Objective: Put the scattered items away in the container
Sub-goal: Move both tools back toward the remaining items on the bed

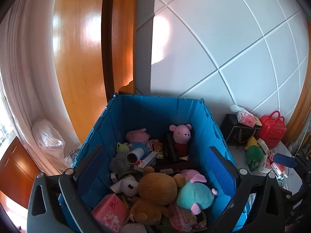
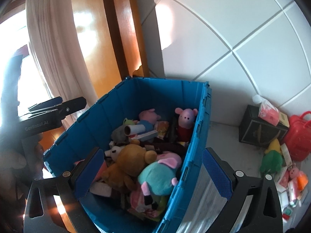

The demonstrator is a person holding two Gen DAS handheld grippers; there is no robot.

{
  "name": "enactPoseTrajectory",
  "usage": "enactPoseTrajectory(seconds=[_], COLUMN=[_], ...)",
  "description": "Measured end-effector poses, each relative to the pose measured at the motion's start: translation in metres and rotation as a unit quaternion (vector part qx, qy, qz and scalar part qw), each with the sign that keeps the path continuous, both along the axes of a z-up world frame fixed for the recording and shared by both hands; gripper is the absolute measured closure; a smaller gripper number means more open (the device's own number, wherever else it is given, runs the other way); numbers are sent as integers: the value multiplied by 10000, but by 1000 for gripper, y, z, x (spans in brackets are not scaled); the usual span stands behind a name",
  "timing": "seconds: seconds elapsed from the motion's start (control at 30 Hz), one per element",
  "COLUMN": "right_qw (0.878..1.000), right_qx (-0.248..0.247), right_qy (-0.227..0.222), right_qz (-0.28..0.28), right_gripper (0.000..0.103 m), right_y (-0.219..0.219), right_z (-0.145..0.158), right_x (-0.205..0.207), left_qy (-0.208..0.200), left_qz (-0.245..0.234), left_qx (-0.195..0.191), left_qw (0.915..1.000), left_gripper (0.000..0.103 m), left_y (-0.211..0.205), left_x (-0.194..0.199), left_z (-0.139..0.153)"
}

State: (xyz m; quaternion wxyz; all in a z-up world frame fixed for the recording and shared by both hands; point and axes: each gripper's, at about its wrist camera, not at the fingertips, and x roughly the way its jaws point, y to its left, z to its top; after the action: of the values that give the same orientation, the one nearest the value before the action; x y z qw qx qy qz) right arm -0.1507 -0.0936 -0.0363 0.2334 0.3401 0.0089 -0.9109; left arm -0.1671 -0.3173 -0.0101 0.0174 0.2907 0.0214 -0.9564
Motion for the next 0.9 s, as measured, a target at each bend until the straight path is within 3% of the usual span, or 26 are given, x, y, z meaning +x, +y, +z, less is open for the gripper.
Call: enactPoseTrajectory(seconds=[0.37, 0.57, 0.9], right_qw=[9994, 9981, 9943], right_qx=[-68, 243, 396], right_qy=[318, 437, -78], right_qz=[84, -374, -986], right_gripper=[1, 1, 1], right_y=[92, 192, 394], right_z=[-16, -45, -115], right_x=[39, 60, 78], left_qy=[31, -149, -693], left_qz=[-99, -446, -1166], left_qx=[-215, -247, -287], left_qw=[9997, 9986, 9903], left_gripper=[0, 0, 0], left_y=[90, 186, 377], left_x=[28, 24, 8], left_z=[9, -2, -54])
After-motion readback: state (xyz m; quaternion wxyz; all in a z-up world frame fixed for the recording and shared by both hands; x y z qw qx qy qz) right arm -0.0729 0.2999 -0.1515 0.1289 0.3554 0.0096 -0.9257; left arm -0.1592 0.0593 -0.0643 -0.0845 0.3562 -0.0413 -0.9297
